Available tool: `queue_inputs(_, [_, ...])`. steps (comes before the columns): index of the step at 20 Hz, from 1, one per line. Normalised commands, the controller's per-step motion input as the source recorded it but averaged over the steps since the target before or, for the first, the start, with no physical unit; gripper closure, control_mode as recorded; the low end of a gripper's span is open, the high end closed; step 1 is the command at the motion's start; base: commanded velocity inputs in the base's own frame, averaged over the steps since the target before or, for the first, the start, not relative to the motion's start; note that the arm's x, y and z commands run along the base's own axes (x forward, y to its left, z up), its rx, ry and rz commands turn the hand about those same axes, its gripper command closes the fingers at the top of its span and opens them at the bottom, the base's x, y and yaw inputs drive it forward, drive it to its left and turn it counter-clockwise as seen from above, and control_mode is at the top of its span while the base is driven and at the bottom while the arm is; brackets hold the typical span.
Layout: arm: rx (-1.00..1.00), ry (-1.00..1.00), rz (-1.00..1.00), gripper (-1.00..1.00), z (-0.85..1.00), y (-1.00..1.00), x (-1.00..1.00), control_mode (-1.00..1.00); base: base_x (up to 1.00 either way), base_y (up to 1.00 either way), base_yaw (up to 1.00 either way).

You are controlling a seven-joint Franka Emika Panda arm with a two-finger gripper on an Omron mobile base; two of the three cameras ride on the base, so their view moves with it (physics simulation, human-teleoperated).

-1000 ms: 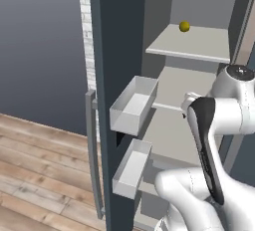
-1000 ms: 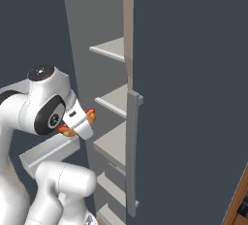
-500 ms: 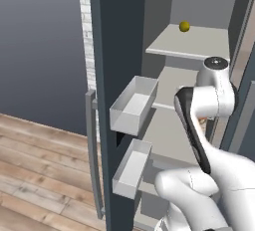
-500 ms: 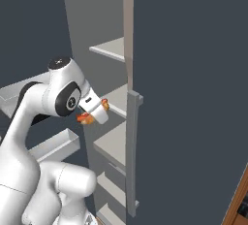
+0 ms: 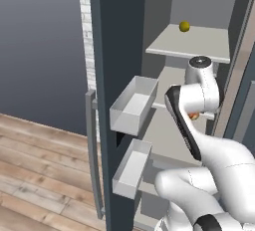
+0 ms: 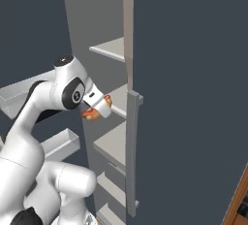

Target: Store the hot dog in the freezer for long-term storage. Close the freezer door after placing the cooked food.

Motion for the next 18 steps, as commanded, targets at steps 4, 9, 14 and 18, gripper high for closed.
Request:
queue_inputs(4, [0.0,0.0,0.0,1.0,-0.06,-0.01,0.46,-1.0,0.0,0.0,0.0])
queue_inputs(9, [0.0,-0.05,0.0,1.0,-0.27,-0.09,0.38,-1.0,0.0,0.0,0.0])
queue_inputs(14, [-0.01,-0.07,0.0,1.0,-0.2,-0.11,0.34,-1.0,0.0,0.0,0.0])
queue_inputs(18, [0.0,-0.01,0.01,1.0,-0.01,-0.24,0.51,-1.0,0.0,0.0,0.0])
